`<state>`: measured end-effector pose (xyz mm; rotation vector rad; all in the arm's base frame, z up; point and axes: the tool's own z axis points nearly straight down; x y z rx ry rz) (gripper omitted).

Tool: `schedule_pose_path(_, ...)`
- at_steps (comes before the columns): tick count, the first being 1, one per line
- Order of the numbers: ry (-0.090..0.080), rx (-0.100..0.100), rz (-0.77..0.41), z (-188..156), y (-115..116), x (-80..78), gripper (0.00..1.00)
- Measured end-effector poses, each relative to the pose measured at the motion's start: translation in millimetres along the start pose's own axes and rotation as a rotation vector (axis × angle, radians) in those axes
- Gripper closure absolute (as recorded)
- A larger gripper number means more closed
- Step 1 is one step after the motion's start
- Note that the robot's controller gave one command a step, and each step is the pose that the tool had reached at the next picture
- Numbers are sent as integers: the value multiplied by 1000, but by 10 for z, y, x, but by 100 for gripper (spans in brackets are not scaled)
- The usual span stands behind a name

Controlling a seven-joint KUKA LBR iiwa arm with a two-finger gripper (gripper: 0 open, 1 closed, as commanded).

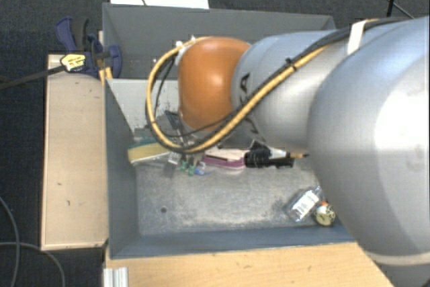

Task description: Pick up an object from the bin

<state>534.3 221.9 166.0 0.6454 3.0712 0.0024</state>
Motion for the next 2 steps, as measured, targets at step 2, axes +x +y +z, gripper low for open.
schedule_pose_path(2, -3, -3, 11, -627, -244, -161, 100)
